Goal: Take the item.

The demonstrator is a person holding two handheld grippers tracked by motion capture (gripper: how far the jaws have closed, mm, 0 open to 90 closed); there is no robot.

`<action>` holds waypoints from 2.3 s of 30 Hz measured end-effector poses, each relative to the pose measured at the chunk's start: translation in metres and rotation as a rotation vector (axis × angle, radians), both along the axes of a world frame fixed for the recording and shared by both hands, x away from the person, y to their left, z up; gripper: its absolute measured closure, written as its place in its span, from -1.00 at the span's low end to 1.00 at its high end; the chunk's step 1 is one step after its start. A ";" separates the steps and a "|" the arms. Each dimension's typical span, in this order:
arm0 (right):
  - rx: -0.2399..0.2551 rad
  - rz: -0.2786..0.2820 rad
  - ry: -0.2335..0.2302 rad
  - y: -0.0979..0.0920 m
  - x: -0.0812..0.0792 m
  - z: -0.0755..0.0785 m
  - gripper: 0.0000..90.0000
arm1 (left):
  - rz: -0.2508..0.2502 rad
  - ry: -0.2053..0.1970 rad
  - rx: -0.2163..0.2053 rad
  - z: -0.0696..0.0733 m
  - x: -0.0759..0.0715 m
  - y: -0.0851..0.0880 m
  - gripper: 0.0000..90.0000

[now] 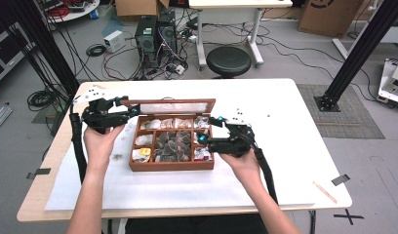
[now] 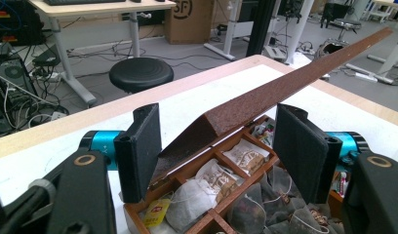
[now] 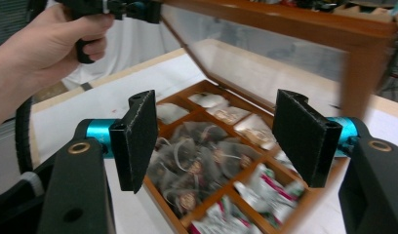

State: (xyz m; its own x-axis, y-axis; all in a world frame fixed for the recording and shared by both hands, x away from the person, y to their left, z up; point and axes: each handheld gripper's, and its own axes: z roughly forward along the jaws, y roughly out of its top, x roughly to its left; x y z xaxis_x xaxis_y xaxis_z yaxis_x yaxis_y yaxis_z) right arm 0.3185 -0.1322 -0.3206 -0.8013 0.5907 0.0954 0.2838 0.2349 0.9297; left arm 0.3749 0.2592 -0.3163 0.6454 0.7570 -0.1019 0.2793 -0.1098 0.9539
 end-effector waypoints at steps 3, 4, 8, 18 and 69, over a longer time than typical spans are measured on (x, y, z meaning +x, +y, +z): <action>-0.021 0.007 0.012 0.014 0.001 -0.004 -0.18 | 0.000 0.002 -0.004 0.000 0.000 0.000 -0.22; -0.028 0.012 0.026 0.020 0.001 -0.006 -0.17 | 0.000 0.003 -0.004 0.000 0.000 0.000 -0.22; -0.044 0.011 0.018 0.038 0.002 -0.014 -0.10 | 0.000 0.003 -0.002 0.000 0.000 0.000 -0.22; -0.141 -0.019 0.055 0.079 0.012 -0.043 0.29 | -0.001 0.006 -0.004 0.000 0.000 0.000 -0.23; -0.152 0.019 0.176 0.104 0.038 -0.062 1.00 | -0.008 0.008 -0.021 -0.002 0.000 0.002 -0.24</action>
